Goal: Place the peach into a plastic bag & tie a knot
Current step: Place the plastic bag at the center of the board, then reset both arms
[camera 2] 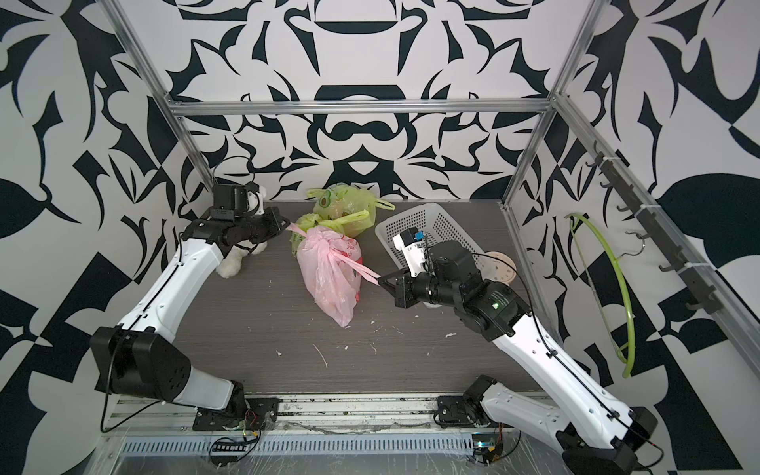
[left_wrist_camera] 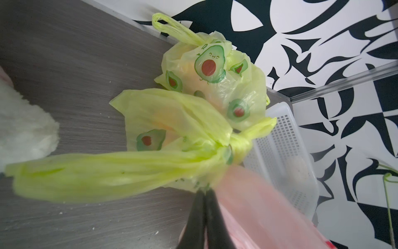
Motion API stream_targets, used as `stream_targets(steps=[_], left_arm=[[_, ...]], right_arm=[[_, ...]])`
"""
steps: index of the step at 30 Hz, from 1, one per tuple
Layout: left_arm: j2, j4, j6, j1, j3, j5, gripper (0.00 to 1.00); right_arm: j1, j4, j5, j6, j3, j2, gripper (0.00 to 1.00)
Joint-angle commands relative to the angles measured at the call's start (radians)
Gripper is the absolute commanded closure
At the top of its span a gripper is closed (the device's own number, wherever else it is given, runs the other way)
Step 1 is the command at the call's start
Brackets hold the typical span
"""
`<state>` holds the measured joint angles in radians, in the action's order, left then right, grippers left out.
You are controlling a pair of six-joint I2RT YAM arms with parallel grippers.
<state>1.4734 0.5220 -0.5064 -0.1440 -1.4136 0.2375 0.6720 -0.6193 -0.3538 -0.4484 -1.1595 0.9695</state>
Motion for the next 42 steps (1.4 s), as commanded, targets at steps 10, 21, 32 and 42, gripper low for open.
stream_targets(steps=[10,21,32,42], left_arm=[[-0.279,-0.186,0.133,0.03,0.24,-0.211,0.01],[-0.323,-0.472,0.28,0.032,0.519,-0.495,0.01],[-0.134,-0.896,0.3,0.089,0.909,-0.665,0.01],[-0.024,-1.31,0.436,0.141,1.016,-0.504,0.01]], right_arm=[[-0.053,0.046,0.554,0.076,-0.09,0.103,0.12],[-0.22,0.736,0.891,0.376,0.244,0.196,0.01],[-0.537,1.075,0.919,0.434,0.584,0.411,0.02],[-0.687,1.319,0.737,0.407,0.615,0.506,0.01]])
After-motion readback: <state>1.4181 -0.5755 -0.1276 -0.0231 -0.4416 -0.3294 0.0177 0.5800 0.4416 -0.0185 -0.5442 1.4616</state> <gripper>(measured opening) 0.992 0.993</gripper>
